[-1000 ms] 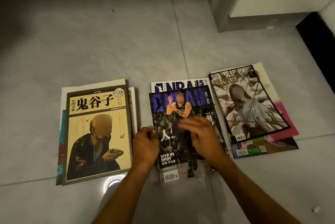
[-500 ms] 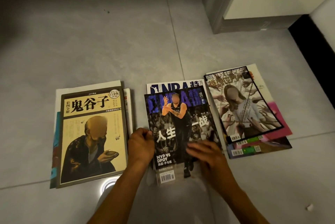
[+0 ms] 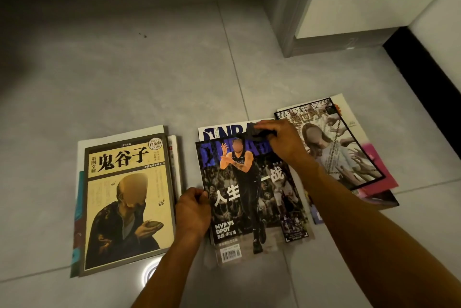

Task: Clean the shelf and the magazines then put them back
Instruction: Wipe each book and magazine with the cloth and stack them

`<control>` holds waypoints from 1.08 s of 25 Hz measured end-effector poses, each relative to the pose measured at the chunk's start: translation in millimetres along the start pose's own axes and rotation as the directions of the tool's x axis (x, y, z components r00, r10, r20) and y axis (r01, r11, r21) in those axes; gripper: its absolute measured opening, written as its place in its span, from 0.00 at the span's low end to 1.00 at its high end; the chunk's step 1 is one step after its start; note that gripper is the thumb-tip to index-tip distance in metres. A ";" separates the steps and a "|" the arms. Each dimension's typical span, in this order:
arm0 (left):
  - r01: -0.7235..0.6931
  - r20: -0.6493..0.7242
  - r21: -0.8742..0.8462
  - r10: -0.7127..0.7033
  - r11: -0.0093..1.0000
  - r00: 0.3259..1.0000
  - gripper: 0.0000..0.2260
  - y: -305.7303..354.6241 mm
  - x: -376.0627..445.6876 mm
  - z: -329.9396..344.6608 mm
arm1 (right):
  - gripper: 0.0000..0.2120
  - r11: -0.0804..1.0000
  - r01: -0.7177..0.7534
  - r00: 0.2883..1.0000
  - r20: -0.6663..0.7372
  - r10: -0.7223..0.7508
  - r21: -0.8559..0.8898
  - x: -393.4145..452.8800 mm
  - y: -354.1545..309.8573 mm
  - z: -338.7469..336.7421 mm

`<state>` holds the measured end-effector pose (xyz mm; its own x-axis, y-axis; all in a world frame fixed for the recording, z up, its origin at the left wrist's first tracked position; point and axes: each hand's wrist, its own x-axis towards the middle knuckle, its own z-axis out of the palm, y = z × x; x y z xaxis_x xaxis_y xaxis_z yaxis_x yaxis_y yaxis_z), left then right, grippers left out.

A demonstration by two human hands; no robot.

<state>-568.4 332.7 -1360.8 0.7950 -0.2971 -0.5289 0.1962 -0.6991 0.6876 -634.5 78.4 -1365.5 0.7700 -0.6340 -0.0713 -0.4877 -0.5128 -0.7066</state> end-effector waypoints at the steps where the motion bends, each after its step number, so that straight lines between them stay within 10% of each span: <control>1: -0.002 -0.008 0.013 0.002 1.000 1.000 0.04 0.6 0.7 -0.2 | 0.20 1.000 0.018 1.000 -0.011 -0.019 -0.016 -3.4 -1.1 -0.4; 15: 0.078 0.037 -0.133 -0.073 0.988 0.997 0.06 11.3 -10.0 -4.0 | 0.38 0.982 0.074 0.992 -0.091 -0.091 -0.176 -234.0 27.0 16.4; 18: 0.042 0.097 -0.231 -0.020 0.972 0.995 0.08 16.4 -24.0 -7.2 | 0.26 0.981 -0.118 0.967 -0.208 0.149 0.154 -196.9 -18.6 13.4; 21: 0.018 0.155 -0.357 0.040 0.934 0.987 0.08 30.2 -43.0 -7.9 | 0.19 0.732 -0.305 0.856 -0.163 0.492 0.610 -156.4 -78.4 16.4; 24: -0.008 0.230 -0.471 0.131 0.882 0.964 0.05 49.4 -58.5 -11.0 | 0.13 0.575 -0.251 0.908 -0.018 0.420 0.779 -123.0 -127.4 26.0; 27: 0.095 0.360 -0.637 0.187 0.765 0.914 0.10 57.3 -64.7 -14.2 | 0.20 0.706 -0.267 0.946 0.037 0.323 0.656 -101.1 -148.0 31.1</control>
<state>-600.4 321.2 -1280.1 0.5567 -0.6362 -0.5342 0.5909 -0.1487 0.7929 -627.4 236.5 -1275.6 0.5861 -0.7435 -0.3220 -0.2796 0.1875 -0.9416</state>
